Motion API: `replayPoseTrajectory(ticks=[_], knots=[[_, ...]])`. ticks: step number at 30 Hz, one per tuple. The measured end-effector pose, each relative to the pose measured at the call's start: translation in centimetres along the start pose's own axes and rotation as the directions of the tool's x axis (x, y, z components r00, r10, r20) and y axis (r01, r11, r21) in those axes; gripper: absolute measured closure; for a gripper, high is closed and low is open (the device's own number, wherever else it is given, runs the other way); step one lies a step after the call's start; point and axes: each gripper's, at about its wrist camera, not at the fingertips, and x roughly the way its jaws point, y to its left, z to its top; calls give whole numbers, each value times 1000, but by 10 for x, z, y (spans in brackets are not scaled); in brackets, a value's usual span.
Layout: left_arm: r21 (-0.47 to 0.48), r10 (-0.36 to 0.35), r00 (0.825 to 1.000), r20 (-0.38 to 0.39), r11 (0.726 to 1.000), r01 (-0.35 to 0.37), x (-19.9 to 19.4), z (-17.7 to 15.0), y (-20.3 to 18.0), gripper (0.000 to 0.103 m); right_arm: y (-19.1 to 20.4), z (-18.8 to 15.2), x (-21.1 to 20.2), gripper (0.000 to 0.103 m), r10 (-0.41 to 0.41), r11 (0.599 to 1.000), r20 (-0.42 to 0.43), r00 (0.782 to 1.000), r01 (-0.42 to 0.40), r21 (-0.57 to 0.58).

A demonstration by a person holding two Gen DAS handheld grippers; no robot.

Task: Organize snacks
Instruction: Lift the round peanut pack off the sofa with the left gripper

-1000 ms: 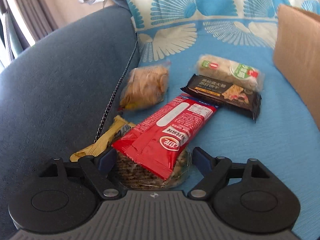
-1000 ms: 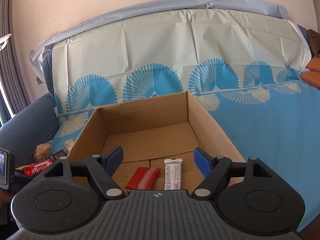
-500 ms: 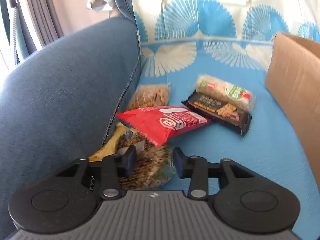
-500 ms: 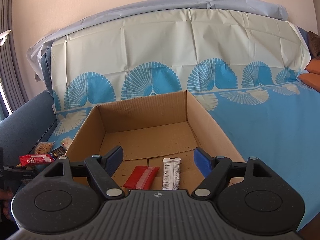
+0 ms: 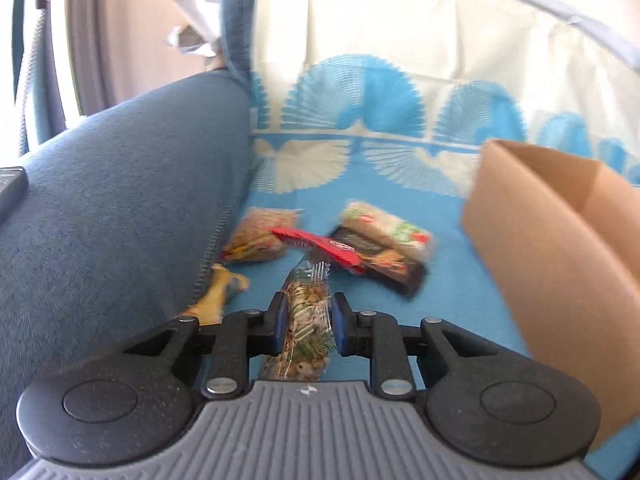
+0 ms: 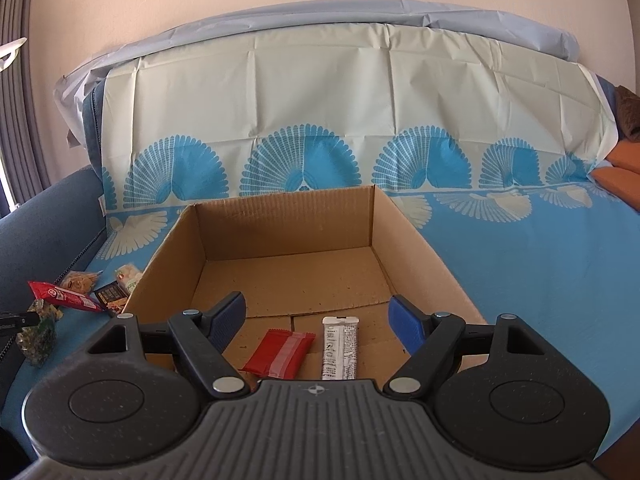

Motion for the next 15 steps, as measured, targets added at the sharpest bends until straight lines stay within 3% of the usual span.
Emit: replayPoseTrajectory(ticks=[4, 7, 11, 15], knots=[[-7, -151, 988, -18, 988, 151, -12, -1, 0, 78, 6, 0, -5, 23, -2, 1000, 18, 1000, 2, -21], [-30, -247, 969, -26, 969, 246, -18, -4, 1, 78, 10, 0, -9, 23, 0, 999, 34, 999, 1, -37], [-75, -335, 942, -34, 940, 331, -23, -8, 3, 87, 18, 1, -17, 23, 13, 999, 60, 998, -10, -51], [-114, -381, 923, -45, 920, 374, -26, -10, 5, 87, 25, 2, -28, 21, 32, 998, 86, 996, -27, -61]])
